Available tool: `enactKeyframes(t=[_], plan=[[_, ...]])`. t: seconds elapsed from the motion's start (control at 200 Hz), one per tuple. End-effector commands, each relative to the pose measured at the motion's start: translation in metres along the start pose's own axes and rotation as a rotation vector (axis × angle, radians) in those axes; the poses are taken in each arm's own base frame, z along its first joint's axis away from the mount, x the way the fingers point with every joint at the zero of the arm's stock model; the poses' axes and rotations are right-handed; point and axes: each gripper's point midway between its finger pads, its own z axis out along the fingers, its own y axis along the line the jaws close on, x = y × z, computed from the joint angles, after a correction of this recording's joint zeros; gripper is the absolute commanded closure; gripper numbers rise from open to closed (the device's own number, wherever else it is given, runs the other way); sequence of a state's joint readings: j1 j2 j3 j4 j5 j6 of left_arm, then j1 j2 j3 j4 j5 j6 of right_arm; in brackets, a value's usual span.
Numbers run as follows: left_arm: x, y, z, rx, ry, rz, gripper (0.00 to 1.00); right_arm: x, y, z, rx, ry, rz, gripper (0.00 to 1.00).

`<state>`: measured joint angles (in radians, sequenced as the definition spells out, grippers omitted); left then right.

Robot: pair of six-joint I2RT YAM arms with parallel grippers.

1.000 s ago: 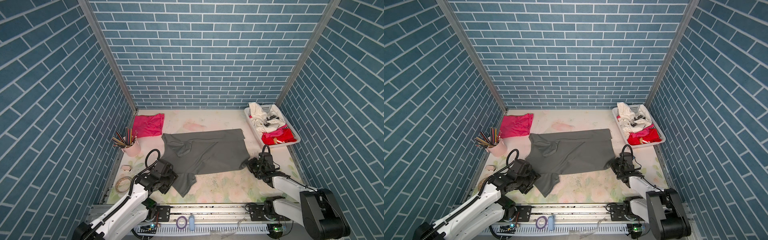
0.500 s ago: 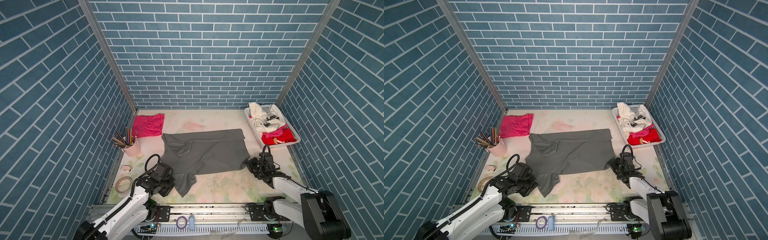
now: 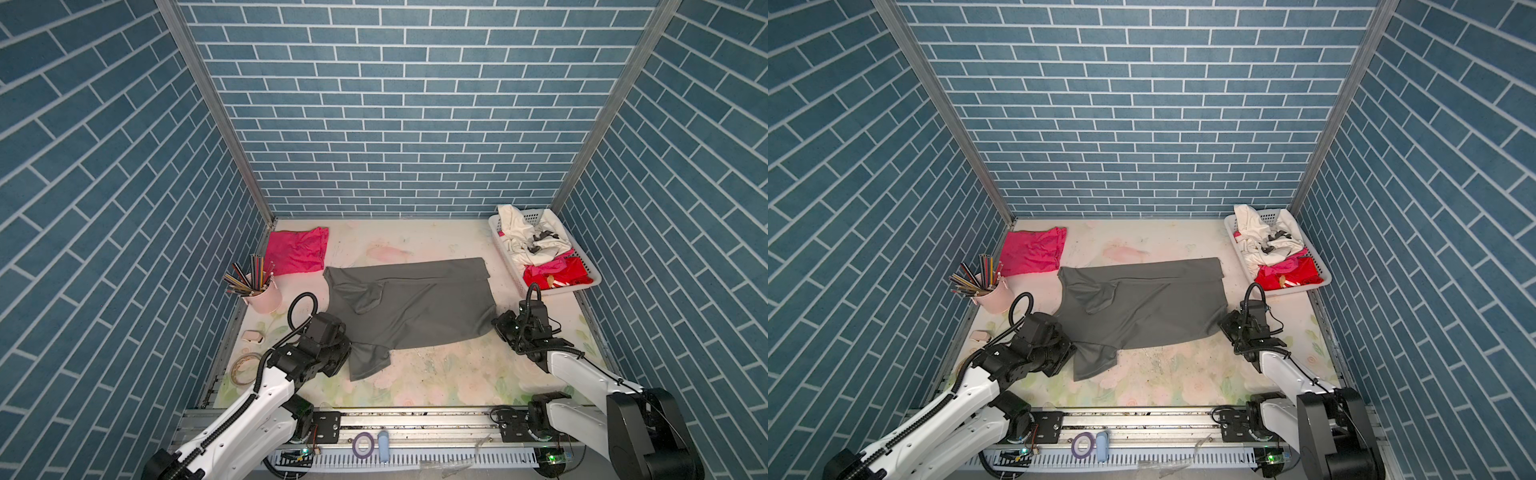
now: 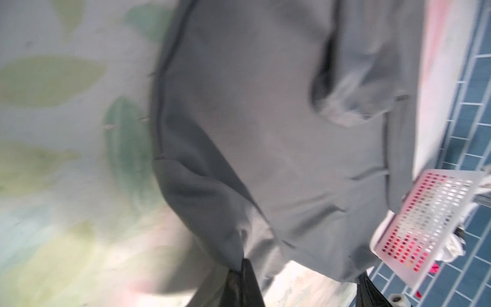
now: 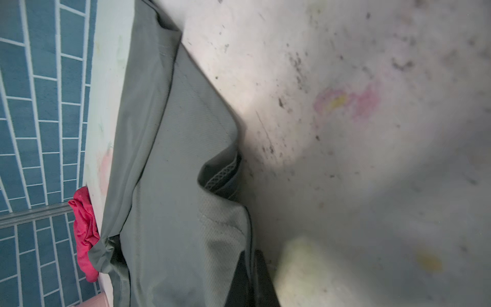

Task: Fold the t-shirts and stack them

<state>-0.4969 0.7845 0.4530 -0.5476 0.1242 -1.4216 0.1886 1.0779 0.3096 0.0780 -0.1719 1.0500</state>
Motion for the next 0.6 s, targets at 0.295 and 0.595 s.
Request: enactKeyframes(t=[0.295,0.595], plan=[[-0.027,-0.045,-0.019,0.078,-0.108,0.076,1.0,-0.02,0.008,-0.013,0.059,-0.058,-0.179,1.0],[-0.051,-0.083,-0.018,0.113,-0.133,0.138,1.0,-0.03,0.024,-0.005,0.073,-0.034,-0.236,1.0]])
